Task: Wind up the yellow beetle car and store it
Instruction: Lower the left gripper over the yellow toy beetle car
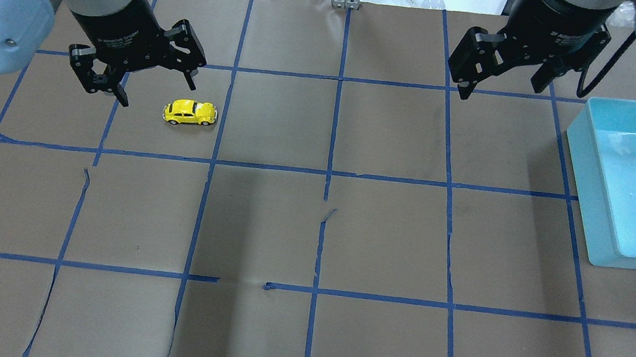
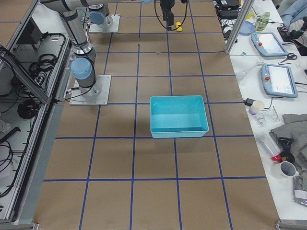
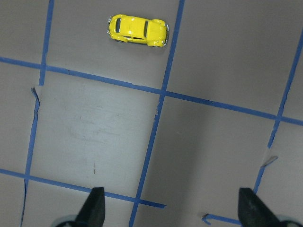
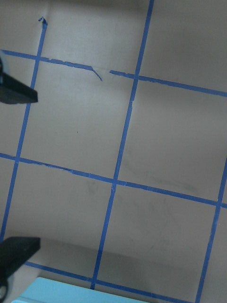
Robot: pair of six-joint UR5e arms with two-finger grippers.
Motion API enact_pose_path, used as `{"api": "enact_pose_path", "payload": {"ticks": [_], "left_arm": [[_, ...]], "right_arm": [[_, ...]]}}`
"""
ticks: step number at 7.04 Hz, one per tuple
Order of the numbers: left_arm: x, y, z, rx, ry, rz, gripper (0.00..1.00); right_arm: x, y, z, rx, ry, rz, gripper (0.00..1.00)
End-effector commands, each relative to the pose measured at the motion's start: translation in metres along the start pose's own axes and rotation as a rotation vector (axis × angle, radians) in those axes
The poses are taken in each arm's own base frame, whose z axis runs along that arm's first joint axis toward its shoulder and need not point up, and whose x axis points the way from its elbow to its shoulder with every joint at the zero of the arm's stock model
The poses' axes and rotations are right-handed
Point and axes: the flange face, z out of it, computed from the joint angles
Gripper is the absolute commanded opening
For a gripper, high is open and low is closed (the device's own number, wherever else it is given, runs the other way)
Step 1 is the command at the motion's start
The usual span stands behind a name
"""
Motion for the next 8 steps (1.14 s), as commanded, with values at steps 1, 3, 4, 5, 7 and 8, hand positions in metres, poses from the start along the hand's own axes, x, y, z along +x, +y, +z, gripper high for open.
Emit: {"api": "enact_pose_path", "payload": {"ticks": [1,3,4,5,7,8], "left_arm": [[-0.013,-0.028,0.027,0.0,-0.003,-0.339,1.0],[-0.014,-0.046,0.065,-0.021,-0.025,-0.592,1.0],[-0.014,-0.057,0.074,-0.022,-0.01,-0.697,1.0],[-0.014,-0.074,0.089,-0.019,-0.008,-0.753,1.0],[0.001,-0.112,0.15,0.021,0.036,-0.839,1.0],[0.009,-0.128,0.178,0.033,0.053,-0.842,1.0]], "right_arm": [[0.0,0.0,0.0,0.0,0.0,0.001,1.0],[0.001,0.0,0.0,0.0,0.002,0.001,1.0],[0.0,0.0,0.0,0.0,0.0,-0.001,1.0],[0.001,0.0,0.0,0.0,0.003,0.001,1.0],[0.001,0.0,-0.001,0.001,0.002,0.001,1.0],[0.0,0.0,0.0,0.0,0.002,-0.001,1.0]]}}
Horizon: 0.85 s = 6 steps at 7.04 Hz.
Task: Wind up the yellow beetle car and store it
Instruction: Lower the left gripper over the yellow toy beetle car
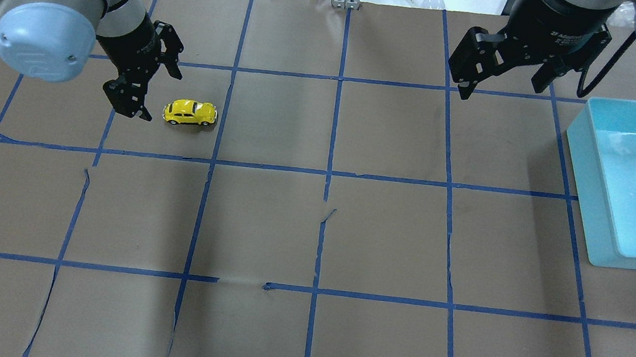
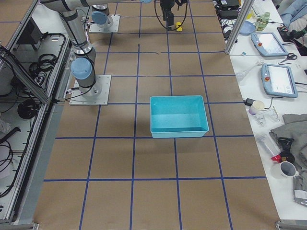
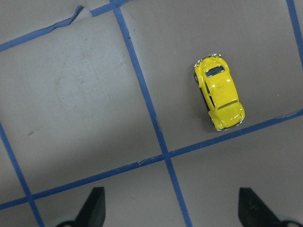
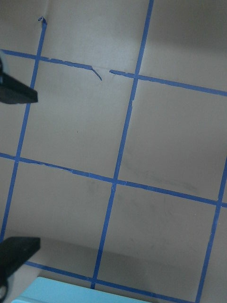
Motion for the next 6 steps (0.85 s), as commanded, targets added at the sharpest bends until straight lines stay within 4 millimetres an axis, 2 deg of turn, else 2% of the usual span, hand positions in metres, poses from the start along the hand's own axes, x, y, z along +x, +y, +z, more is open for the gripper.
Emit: {"api": "enact_pose_path", "payload": {"ticks": [1,2,4,5,6], "left_arm": [[0.029,-0.012,0.057,-0.003,0.029,-0.031,1.0],[0.041,-0.013,0.073,-0.052,0.067,-0.055,1.0],[0.044,-0.017,0.107,-0.061,0.018,-0.071,1.0],[0.045,-0.02,0.111,-0.06,0.01,-0.09,1.0],[0.044,-0.031,0.114,-0.062,0.008,-0.116,1.0]], "right_arm": [[0.0,0.0,0.0,-0.001,0.003,0.0,1.0],[0.0,0.0,0.0,-0.001,0.002,0.0,1.0],[0.0,0.0,0.0,-0.001,0.003,0.0,1.0],[0.0,0.0,0.0,-0.001,0.0,0.0,1.0],[0.0,0.0,0.0,0.0,-0.001,0.0,1.0]]}}
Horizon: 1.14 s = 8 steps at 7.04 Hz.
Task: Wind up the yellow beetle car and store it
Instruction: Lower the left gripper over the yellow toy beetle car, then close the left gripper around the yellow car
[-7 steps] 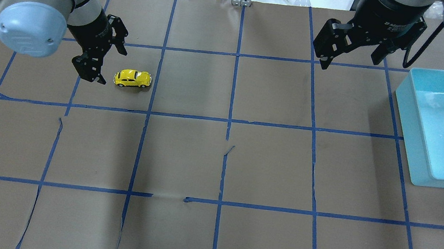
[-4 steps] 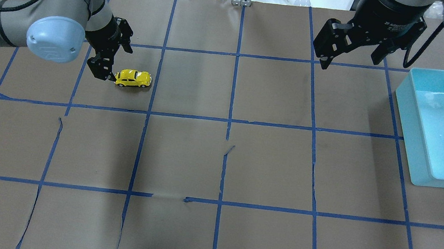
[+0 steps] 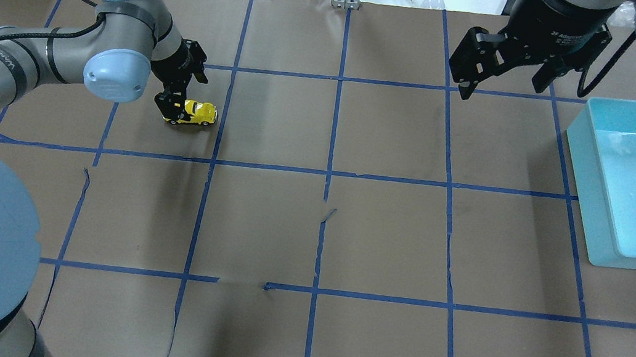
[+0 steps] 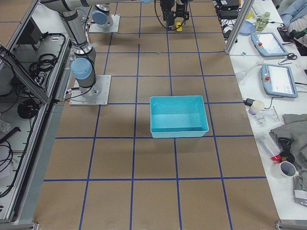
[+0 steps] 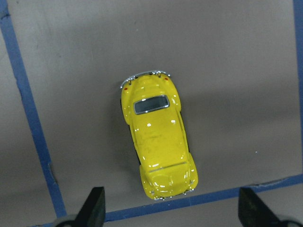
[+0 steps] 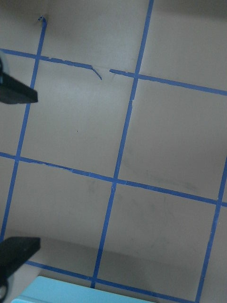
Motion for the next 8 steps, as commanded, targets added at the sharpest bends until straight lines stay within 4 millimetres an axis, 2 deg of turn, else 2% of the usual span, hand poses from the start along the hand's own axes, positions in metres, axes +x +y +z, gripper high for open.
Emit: {"api": "enact_pose_path", "payload": {"ticks": [1,3,6,7,8], "left_arm": [[-0.001,-0.023,0.005,-0.003,-0.008,-0.054,1.0],[-0.001,-0.024,0.017,-0.014,-0.024,-0.14,1.0],[-0.003,-0.024,0.018,-0.014,-0.035,-0.149,1.0],[-0.003,-0.022,0.018,-0.016,-0.036,-0.148,0.9],[-0.003,-0.022,0.018,-0.018,-0.036,-0.148,0.61]], "right_arm": [[0.0,0.0,0.0,0.0,0.0,0.0,1.0],[0.0,0.0,0.0,0.0,-0.002,0.0,1.0],[0.0,0.0,0.0,0.0,-0.002,0.0,1.0],[0.0,0.0,0.0,0.002,-0.003,0.002,1.0],[-0.001,0.0,0.0,0.0,-0.002,0.0,1.0]]}}
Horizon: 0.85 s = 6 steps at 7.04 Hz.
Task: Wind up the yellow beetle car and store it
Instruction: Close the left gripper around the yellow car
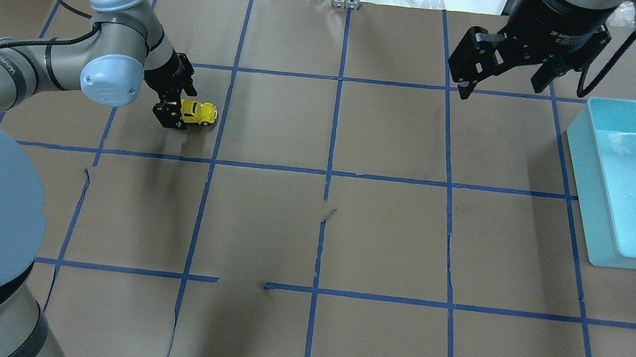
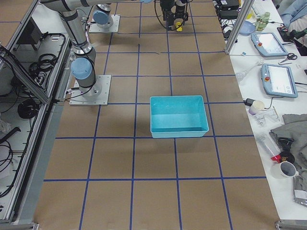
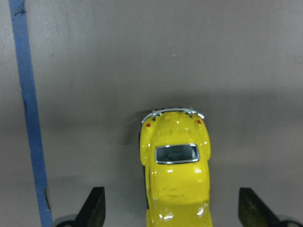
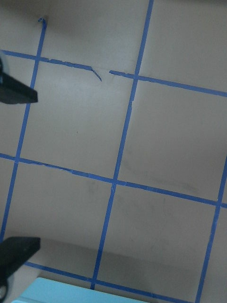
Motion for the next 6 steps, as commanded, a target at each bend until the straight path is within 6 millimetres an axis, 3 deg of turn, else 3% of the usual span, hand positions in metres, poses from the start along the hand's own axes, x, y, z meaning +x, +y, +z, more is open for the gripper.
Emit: {"api": "enact_pose_path", "payload": {"ticks": [1,2,4,6], "left_arm": [[-0.001,0.001,0.001,-0.002,-0.006,0.0,0.11],[0.0,0.001,-0.003,-0.008,0.0,0.0,0.0],[0.002,0.004,-0.017,-0.032,0.026,0.002,0.0],[0.005,0.021,-0.029,-0.199,0.021,-0.003,0.0]], "right_arm": [[-0.001,0.0,0.0,0.0,-0.001,-0.002,1.0],[-0.001,0.0,0.0,0.0,-0.001,-0.002,1.0],[-0.001,0.0,0.0,-0.001,0.001,-0.002,1.0],[-0.001,0.0,0.0,0.0,-0.001,-0.001,1.0]]}}
